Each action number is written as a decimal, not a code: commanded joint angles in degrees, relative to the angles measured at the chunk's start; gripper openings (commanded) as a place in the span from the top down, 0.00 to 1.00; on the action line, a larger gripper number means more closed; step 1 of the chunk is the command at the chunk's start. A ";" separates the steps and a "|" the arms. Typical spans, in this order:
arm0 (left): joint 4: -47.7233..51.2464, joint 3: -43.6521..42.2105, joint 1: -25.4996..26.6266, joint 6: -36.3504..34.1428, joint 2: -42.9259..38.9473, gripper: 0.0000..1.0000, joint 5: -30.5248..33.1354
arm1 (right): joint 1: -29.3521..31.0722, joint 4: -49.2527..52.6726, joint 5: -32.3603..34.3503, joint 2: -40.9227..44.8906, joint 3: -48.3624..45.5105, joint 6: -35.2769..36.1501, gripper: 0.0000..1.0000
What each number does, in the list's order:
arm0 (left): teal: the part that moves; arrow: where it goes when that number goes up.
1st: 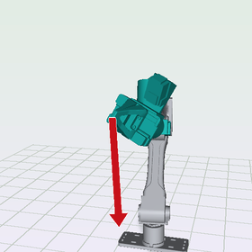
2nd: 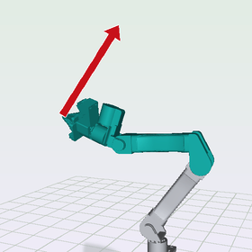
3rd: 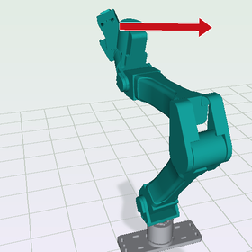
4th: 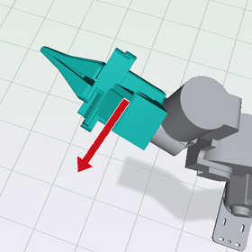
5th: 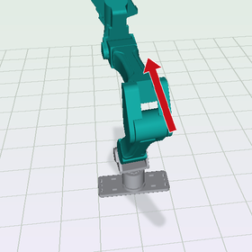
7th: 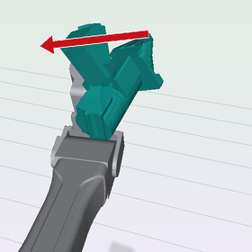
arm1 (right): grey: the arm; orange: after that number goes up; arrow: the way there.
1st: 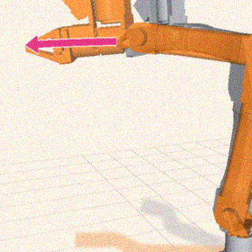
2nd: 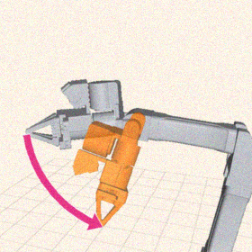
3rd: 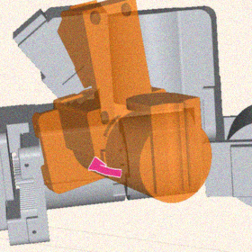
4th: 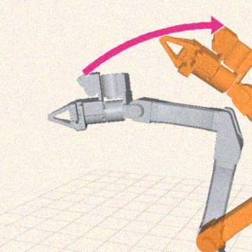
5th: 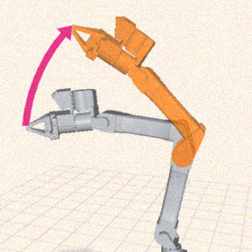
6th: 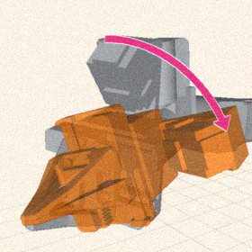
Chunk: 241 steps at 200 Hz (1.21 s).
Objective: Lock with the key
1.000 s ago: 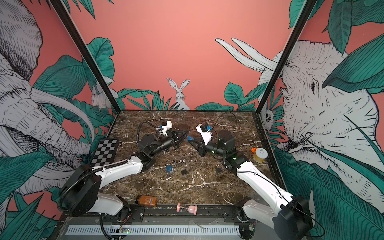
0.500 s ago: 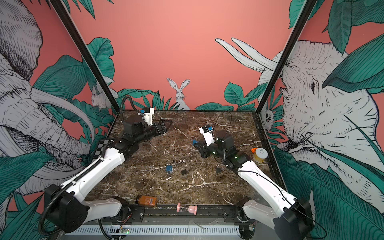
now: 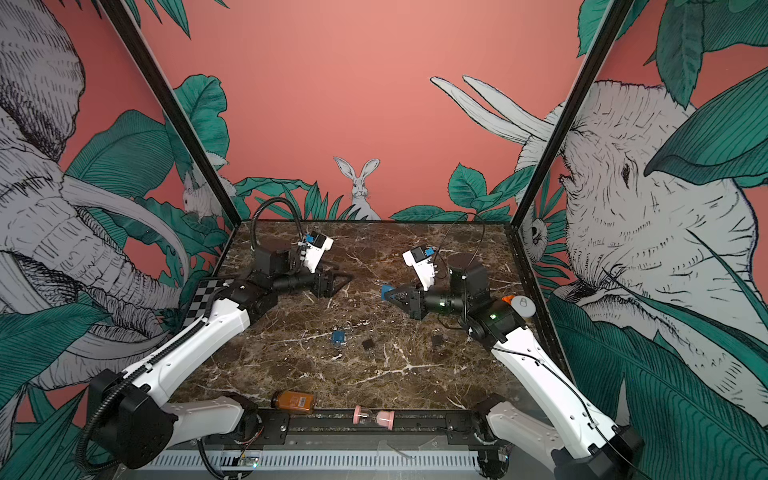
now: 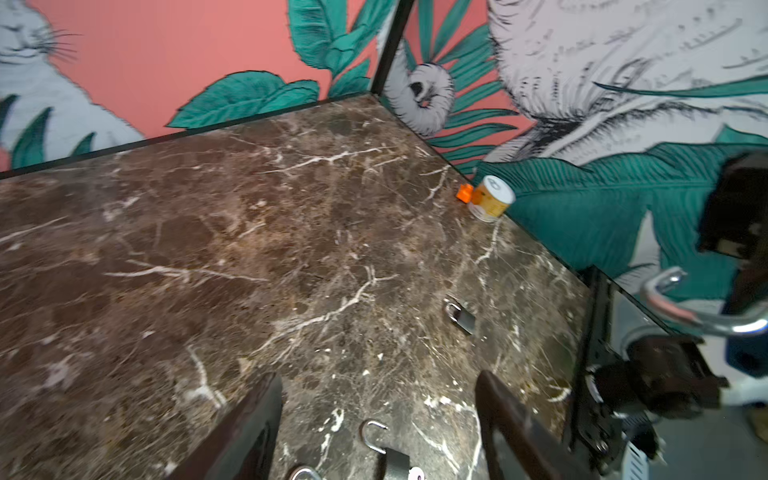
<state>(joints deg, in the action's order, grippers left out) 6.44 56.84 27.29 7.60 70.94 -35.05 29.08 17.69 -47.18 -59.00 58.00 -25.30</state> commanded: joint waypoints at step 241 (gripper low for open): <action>-31.72 -7.18 0.67 20.68 -0.45 0.51 -25.08 | -1.93 -27.93 -13.98 -10.67 -1.40 -16.26 1.00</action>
<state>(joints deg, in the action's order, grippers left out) -22.74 50.78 27.46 27.44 72.40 -59.18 27.35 -4.67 -61.39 -69.60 54.24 -41.17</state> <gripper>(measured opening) 0.496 0.129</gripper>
